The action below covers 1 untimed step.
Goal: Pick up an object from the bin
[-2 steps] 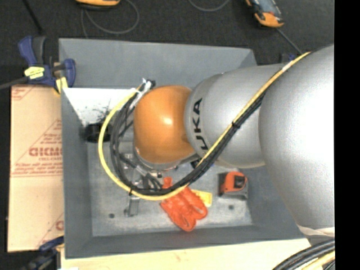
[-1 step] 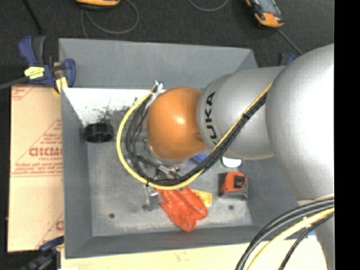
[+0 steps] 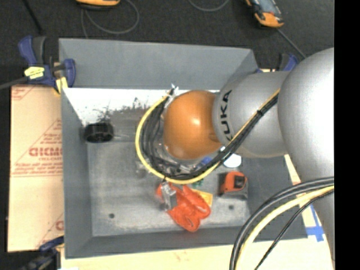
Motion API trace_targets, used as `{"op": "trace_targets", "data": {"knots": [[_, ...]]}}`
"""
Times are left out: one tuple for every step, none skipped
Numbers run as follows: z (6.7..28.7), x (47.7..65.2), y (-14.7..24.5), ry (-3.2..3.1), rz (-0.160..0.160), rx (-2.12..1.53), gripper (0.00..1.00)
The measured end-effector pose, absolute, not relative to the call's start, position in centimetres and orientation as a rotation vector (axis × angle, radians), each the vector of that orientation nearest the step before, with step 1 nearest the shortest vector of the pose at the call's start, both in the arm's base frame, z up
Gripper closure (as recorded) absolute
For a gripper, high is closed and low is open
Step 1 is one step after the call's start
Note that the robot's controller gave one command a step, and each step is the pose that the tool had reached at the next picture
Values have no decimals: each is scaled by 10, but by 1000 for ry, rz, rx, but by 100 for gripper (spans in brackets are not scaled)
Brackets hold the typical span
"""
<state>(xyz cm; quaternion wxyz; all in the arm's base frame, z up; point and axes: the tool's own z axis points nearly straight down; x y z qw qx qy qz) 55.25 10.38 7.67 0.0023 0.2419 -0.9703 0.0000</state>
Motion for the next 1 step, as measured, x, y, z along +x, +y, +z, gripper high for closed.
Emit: {"op": "trace_targets", "data": {"knots": [[107, 525, 35, -3123, -2, 346, 0]]}}
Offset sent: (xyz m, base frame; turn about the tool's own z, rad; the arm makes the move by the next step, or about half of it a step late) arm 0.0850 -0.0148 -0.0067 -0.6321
